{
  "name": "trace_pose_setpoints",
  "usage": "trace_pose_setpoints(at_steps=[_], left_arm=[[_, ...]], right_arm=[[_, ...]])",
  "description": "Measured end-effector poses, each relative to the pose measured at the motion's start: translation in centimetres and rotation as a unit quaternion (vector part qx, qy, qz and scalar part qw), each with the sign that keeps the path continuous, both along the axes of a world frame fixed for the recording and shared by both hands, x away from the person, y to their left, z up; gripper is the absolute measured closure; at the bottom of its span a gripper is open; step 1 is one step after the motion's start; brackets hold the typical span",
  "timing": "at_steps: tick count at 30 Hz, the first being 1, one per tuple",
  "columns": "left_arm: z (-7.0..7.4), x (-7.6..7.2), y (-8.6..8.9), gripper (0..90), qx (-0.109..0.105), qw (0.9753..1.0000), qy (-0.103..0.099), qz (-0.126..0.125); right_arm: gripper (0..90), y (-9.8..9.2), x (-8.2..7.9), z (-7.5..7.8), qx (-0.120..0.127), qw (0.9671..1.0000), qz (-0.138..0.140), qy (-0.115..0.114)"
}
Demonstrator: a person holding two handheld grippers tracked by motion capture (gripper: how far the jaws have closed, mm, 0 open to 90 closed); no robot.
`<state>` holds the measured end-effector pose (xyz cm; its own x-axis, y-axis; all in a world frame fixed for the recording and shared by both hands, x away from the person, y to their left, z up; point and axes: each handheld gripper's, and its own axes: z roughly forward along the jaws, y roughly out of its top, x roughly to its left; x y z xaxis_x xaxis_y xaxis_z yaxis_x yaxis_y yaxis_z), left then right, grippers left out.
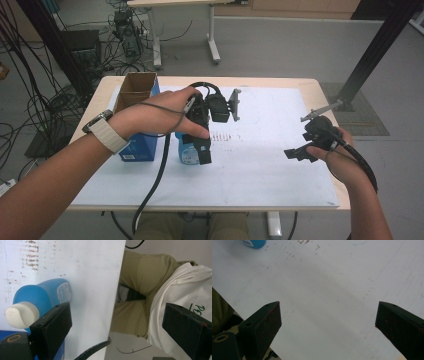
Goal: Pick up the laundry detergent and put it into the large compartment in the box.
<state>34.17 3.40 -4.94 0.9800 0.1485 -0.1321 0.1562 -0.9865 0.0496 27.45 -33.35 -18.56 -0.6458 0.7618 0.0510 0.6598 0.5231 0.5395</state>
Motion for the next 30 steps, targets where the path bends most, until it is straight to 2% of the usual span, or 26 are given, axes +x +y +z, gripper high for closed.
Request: trace_pose_setpoints(at_steps=[30], left_arm=[[0.29,-0.03,0.46,9.4,-0.006,1.0,-0.003,0.005]], right_arm=[[6.7,-0.03,-0.08,0.09,0.001,1.0,-0.002,0.002]])
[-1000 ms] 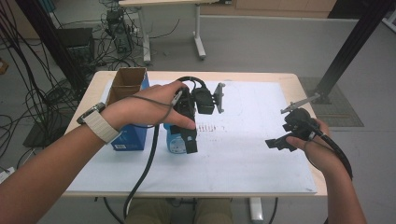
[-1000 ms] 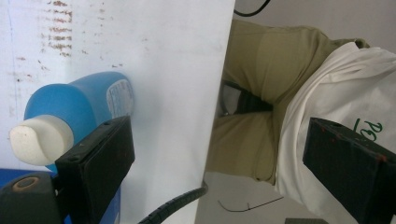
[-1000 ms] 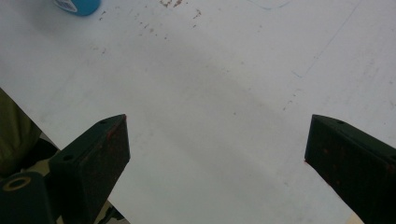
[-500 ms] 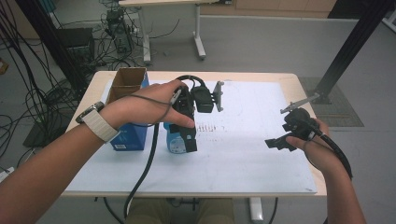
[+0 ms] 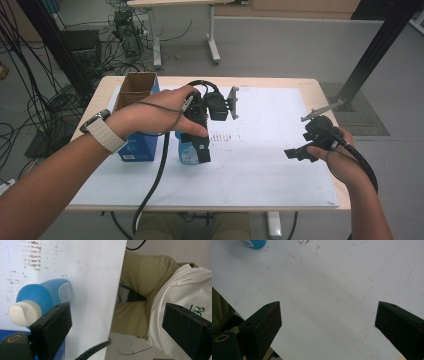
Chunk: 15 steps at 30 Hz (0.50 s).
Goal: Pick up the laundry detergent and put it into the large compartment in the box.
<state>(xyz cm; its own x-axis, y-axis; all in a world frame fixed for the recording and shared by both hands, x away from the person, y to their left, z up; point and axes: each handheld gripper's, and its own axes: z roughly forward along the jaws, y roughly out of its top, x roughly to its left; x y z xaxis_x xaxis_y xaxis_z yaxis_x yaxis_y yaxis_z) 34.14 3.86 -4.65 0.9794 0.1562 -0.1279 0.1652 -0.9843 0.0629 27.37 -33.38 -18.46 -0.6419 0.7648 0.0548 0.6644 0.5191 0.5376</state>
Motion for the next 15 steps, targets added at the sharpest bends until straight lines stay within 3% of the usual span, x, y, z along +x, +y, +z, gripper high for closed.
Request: trace_pose_setpoints(at_steps=[15], left_arm=[[0.77,0.32,0.64,9.3,-0.004,1.0,-0.005,0.007]], right_arm=[[6.7,-0.24,0.01,-0.23,0.003,1.0,-0.002,0.001]])
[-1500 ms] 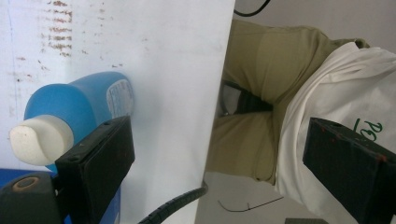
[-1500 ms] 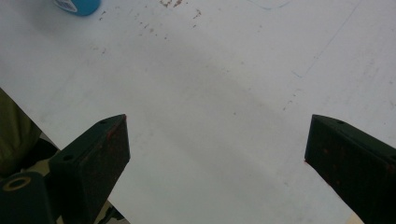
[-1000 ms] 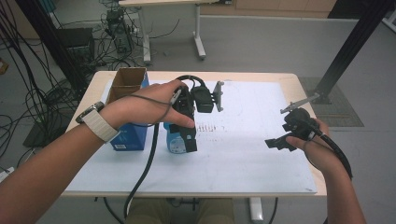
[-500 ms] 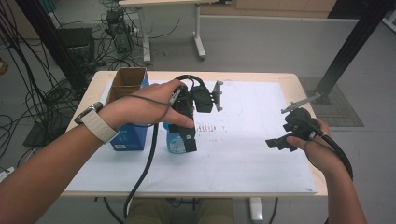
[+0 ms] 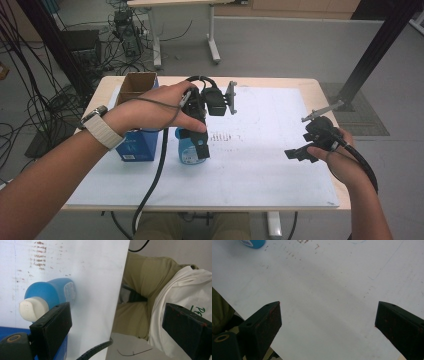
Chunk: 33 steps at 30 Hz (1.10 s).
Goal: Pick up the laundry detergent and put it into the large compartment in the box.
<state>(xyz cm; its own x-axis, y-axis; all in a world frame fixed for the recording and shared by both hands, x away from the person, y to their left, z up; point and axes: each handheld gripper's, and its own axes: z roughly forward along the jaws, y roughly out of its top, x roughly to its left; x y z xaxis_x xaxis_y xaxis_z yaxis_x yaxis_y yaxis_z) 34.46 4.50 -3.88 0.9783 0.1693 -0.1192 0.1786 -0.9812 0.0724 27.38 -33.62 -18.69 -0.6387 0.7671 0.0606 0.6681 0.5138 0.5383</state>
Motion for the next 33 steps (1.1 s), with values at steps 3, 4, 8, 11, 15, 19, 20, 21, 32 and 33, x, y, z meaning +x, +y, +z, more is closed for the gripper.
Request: trace_pose_setpoints(at_steps=[3,4,8,11,15,19,20,21,32,33], left_arm=[[0.2,0.2,0.0,9.4,0.002,1.0,0.0,0.001],[0.2,0.3,0.1,9.4,0.002,1.0,0.0,0.002],[0.5,0.7,0.3,9.3,0.0,1.0,-0.003,0.006],[0.7,1.0,0.4,9.3,0.001,1.0,-0.004,0.004],[0.9,1.8,0.7,7.1,-0.001,0.9999,-0.014,0.005],[0.8,2.6,1.1,6.5,-0.004,0.9998,-0.017,0.012],[0.8,2.8,1.1,6.5,-0.003,0.9997,-0.017,0.015],[0.8,3.0,1.2,6.5,-0.002,0.9997,-0.02,0.017],[0.0,5.3,1.8,6.1,-0.002,0.9994,-0.021,0.026],[-0.2,5.6,2.0,6.1,-0.002,0.9994,-0.023,0.027]], right_arm=[[6.7,0.0,0.0,0.0,0.001,1.0,0.001,-0.001],[6.7,0.0,0.0,0.0,0.001,1.0,0.001,-0.001],[6.7,-0.1,0.0,0.0,0.001,1.0,0.0,0.0],[6.7,-0.2,0.1,-0.1,0.002,1.0,-0.001,0.001],[6.8,-0.3,0.1,-0.3,0.003,1.0,0.0,-0.001],[6.9,-0.3,0.2,-0.3,0.003,1.0,0.0,-0.001],[6.9,-0.4,0.2,-0.3,0.002,1.0,0.001,-0.002],[7.0,-0.4,0.2,-0.3,0.003,1.0,0.0,0.0],[7.0,-0.6,0.3,-0.5,0.003,1.0,-0.003,0.003],[7.0,-0.6,0.2,-0.6,0.003,1.0,-0.004,0.002]])
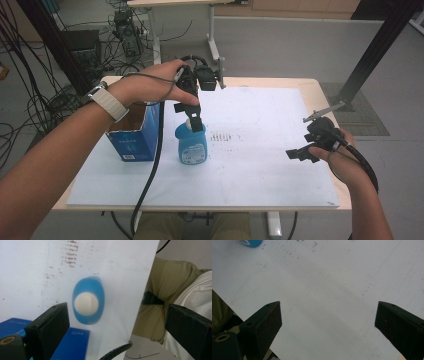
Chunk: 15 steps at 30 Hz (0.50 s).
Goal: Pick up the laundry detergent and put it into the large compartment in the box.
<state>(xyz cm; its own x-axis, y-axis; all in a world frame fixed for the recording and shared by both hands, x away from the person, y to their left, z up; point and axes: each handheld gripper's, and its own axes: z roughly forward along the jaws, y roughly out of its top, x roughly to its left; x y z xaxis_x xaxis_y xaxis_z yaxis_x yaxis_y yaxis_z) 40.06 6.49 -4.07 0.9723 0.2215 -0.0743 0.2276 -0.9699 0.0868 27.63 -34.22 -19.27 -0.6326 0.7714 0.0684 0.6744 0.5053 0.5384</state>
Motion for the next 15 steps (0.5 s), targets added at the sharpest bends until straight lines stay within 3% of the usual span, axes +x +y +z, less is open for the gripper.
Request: trace_pose_setpoints(at_steps=[15], left_arm=[[-0.9,1.1,0.5,5.8,0.005,0.9999,-0.012,-0.001]], right_arm=[[7.1,0.1,0.2,0.0,-0.001,1.0,0.002,0.002]])
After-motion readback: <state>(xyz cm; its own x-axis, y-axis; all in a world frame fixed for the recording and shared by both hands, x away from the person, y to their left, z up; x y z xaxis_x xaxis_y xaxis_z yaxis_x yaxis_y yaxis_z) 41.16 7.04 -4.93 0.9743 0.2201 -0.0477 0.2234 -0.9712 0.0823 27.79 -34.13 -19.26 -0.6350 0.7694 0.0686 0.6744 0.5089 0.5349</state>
